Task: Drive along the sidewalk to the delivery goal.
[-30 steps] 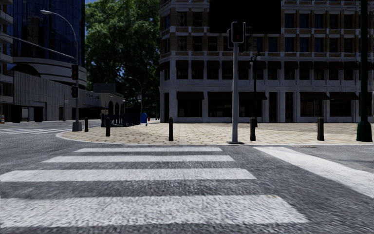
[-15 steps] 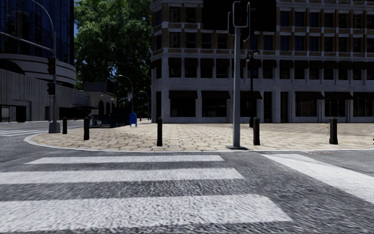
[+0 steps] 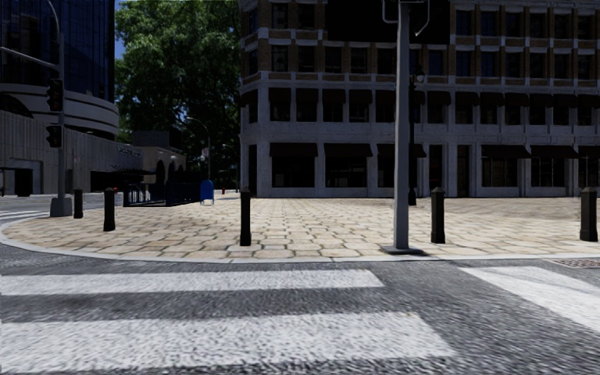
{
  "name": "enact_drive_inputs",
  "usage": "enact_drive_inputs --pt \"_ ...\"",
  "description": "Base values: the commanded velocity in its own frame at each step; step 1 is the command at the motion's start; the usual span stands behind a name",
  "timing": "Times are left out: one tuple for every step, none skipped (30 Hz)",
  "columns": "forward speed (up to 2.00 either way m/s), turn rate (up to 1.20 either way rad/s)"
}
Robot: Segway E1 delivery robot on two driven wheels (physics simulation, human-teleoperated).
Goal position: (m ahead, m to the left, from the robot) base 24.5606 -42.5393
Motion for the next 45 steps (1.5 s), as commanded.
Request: enact_drive_inputs --pt "2.00 0.00" --pt "2.00 0.00" --pt "2.00 0.00" --pt "2.00 0.00" --pt "2.00 -0.03" --pt "2.00 -0.03" --pt "2.00 -0.19" --pt "2.00 -0.25" --pt "2.00 -0.25" --pt "2.00 -0.25" --pt "2.00 -0.25" --pt "2.00 -0.25" --pt "2.00 -0.25" --pt "2.00 -0.25" --pt "2.00 -0.25" --pt "2.00 -0.25" --pt "2.00 -0.25" --pt "2.00 -0.25" --pt "2.00 -0.25" --pt "2.00 -0.25" --pt "2.00 -0.25" --pt "2.00 -0.25" --pt "2.00 -0.25" --pt "2.00 -0.10" --pt "2.00 -0.03" --pt "2.00 0.00" --pt "2.00 0.00" --pt "2.00 0.00" --pt "2.00 0.00" --pt "1.95 0.00" --pt "1.70 0.00" --pt "1.70 0.00" --pt "1.43 0.00" --pt "1.28 0.00" --pt "1.22 0.00" --pt "1.22 0.00" --pt "1.20 0.00" --pt "1.20 0.00" --pt "1.19 0.00" --pt "1.19 0.00" --pt "1.19 0.00" --pt "1.19 0.00" --pt "1.19 0.00" --pt "1.19 0.00" --pt "1.19 0.00"
